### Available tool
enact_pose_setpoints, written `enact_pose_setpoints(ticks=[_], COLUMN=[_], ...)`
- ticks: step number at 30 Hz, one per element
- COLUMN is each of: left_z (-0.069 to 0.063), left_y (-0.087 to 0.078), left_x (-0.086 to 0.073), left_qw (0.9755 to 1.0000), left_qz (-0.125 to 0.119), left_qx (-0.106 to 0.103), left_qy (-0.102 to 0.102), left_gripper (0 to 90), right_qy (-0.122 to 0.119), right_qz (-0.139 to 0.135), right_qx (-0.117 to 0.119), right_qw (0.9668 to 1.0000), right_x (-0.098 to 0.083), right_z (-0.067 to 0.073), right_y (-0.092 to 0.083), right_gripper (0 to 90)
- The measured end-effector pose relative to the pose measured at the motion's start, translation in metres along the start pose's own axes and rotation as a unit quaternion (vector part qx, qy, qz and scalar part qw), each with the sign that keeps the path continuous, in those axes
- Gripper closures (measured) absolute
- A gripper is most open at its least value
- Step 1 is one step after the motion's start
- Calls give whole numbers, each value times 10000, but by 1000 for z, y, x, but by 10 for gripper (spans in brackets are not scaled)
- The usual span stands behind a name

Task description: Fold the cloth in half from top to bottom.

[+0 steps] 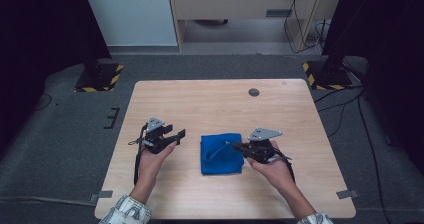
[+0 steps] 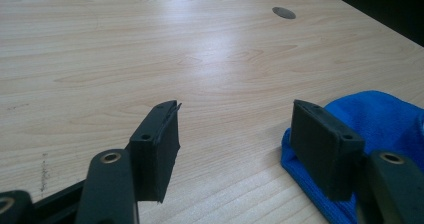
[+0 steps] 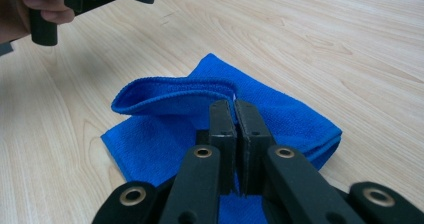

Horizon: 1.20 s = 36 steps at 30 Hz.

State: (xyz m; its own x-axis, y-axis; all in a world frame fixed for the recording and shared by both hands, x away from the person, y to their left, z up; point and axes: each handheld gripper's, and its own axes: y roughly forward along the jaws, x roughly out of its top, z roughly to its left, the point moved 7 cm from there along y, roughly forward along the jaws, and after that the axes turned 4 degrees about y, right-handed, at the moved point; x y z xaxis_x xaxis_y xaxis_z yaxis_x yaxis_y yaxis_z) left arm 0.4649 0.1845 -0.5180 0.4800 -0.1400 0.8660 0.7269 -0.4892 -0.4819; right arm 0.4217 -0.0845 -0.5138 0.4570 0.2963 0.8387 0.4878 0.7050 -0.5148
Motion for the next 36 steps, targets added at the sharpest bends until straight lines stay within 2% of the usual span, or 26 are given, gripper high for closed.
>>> enact_pose_setpoints(ticks=[2,6,10,14,20,25,27,34,36], left_z=[0,-3,-6,-12,-23,-42,-50,-79,-86], left_y=[1,2,2,2,5,12,14,23,24], left_x=[-1,-2,-1,-2,-5,-9,-10,-21,-26], left_qw=[10000,9999,9999,9997,9992,9981,9977,9936,9908], left_qz=[33,66,63,87,148,220,225,405,517], left_qx=[-1,6,15,-34,-120,-274,-361,-724,-819], left_qy=[20,80,133,229,351,506,529,762,941], left_gripper=[354,353,351,344,332,302,291,249,245], right_qy=[23,-86,-95,-133,-20,132,269,516,508], right_qz=[31,358,613,751,559,424,390,494,543], right_qx=[17,0,-9,-27,-14,-151,-242,-537,-604], right_qw=[10000,9993,9981,9971,9984,9989,9986,9960,9954], right_x=[-4,-24,-39,-43,-35,-25,-23,-28,-30], right_z=[2,4,6,9,8,0,-5,-19,-20], right_y=[-1,0,-2,-10,-19,-12,-6,11,12], right_gripper=[869,805,669,545,487,486,486,466,456])
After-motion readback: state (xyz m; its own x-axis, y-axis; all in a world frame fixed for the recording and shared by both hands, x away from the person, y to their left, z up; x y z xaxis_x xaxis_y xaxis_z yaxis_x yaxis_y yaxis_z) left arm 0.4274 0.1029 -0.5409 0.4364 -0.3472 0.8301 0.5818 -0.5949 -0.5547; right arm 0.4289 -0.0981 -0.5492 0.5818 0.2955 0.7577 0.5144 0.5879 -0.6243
